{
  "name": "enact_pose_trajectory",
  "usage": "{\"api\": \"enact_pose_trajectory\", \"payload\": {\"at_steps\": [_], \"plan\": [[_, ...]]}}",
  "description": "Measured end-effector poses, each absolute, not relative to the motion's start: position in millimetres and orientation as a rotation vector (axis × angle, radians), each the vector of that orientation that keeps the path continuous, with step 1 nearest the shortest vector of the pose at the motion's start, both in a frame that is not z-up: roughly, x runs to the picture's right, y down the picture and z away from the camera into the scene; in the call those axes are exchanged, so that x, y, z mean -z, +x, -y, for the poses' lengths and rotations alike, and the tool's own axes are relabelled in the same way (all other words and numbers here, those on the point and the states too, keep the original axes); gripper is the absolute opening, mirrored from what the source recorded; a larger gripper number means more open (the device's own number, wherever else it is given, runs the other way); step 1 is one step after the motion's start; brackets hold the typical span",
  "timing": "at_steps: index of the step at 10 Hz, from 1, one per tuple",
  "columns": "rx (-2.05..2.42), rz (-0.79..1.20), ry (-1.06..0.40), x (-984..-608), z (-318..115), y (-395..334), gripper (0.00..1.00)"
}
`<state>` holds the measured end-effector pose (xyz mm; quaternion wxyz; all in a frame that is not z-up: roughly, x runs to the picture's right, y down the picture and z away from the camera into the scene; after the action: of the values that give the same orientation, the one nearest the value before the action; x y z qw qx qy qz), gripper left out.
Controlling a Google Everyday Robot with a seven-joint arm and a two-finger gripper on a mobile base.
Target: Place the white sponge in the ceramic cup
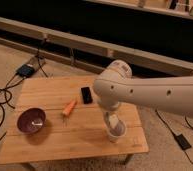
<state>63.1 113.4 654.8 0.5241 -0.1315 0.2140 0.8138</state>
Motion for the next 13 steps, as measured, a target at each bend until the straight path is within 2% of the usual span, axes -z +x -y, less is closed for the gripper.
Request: {"api": "enact_pose_trajectory", "payload": {"at_steps": [5,11,12,13], "plan": [[-1.92,-0.573,-0.326,-670,-129,78,0.0],[-1.879,-0.604,-0.353,-689,-128,83,0.0],[-1.878,-0.606,-0.353,-690,-127,83,0.03],[-1.876,-0.609,-0.353,-690,-127,83,0.12]]}}
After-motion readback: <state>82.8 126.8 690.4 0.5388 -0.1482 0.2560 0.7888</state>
